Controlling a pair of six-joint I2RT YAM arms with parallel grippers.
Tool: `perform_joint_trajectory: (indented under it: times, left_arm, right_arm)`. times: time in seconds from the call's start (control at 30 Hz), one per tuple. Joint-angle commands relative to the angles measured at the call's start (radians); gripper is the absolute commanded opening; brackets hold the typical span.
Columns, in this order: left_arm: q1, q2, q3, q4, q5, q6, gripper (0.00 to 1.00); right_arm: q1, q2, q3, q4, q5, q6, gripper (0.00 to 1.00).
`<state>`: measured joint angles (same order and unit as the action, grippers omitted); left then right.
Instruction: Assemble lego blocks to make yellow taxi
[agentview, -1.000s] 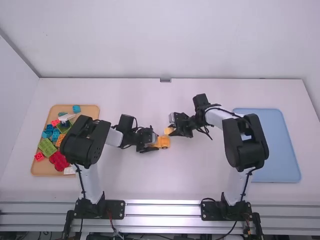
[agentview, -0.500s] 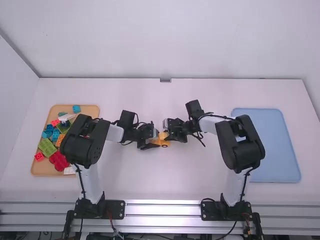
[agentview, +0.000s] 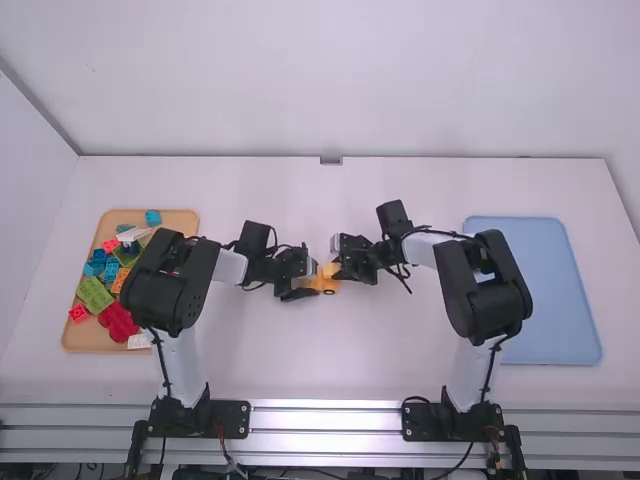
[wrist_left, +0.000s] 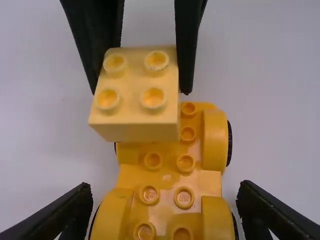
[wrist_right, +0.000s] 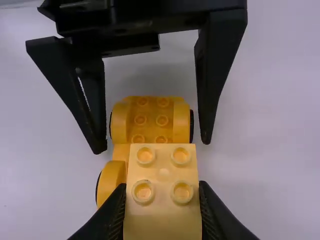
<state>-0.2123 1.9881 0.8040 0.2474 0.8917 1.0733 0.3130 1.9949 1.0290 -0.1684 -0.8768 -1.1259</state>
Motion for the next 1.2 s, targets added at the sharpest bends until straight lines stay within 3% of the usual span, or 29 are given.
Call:
perform_joint_trajectory:
  times: [0.0, 0.2, 0.3, 0.4, 0.77, 1.17]
  left_arm:
    - [-0.004, 0.013, -0.022, -0.006, 0.008, 0.051, 0.64]
    - [-0.004, 0.015, -0.029, -0.005, 0.009, 0.053, 0.63]
    - [-0.004, 0.015, -0.031, -0.012, 0.009, 0.03, 0.78]
    - [-0.006, 0.015, -0.037, -0.001, 0.009, 0.031, 0.82]
    - [-0.011, 0.023, -0.039, 0.022, 0.009, 0.035, 0.67]
    - [-0.01, 0.086, 0.019, 0.05, 0.032, -0.057, 0.6]
  right_arm:
    - [0.0, -0.02, -0.01, -0.003, -0.016, 0.007, 0.16]
    - [0.002, -0.02, -0.009, -0.003, -0.016, 0.004, 0.16]
    - [-0.001, -0.02, -0.009, -0.004, -0.016, 0.004, 0.16]
    - [-0.006, -0.02, -0.008, -0.015, -0.021, 0.0, 0.16]
    - [-0.004, -0.02, -0.008, -0.018, -0.02, 0.0, 0.16]
    - [-0.006, -0.02, -0.009, -0.019, -0.013, -0.001, 0.15]
